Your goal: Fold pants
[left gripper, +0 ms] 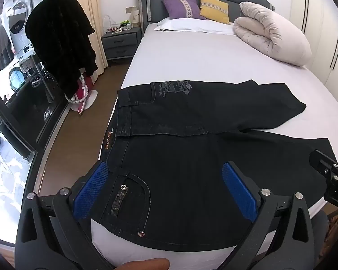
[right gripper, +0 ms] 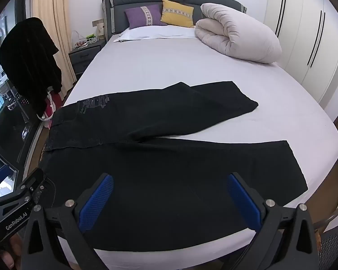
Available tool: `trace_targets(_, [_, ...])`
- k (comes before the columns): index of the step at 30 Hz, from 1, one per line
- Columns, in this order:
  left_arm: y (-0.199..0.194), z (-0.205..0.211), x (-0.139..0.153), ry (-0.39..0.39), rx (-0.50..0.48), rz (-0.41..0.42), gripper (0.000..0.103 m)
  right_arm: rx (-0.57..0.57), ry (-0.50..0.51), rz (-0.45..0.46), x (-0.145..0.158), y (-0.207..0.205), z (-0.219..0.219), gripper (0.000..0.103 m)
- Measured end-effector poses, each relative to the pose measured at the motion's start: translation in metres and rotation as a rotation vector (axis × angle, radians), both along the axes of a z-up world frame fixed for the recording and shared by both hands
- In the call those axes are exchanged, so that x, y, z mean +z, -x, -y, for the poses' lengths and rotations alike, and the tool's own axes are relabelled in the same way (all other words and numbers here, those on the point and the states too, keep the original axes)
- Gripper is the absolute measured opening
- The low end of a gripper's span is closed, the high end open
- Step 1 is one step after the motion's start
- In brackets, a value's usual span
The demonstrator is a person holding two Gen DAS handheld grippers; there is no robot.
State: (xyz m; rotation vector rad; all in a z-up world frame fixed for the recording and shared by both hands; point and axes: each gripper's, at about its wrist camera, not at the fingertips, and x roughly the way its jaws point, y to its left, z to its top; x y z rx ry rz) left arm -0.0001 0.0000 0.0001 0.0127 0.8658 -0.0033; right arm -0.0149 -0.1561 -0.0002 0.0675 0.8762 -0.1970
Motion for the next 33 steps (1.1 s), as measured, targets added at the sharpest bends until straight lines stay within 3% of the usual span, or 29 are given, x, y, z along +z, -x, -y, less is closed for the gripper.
trace_targets(12, [0.000, 0.001, 0.001, -0.010, 0.000, -0.001, 0.103, -0.012, 0.004, -0.018, -0.013, 0.004, -0.007, 0.103])
trace_targets(33, [0.003, 0.000, -0.004, -0.008, -0.001, -0.006, 0.103, 0.004, -0.011, -0.044, -0.010, -0.003, -0.005, 0.103])
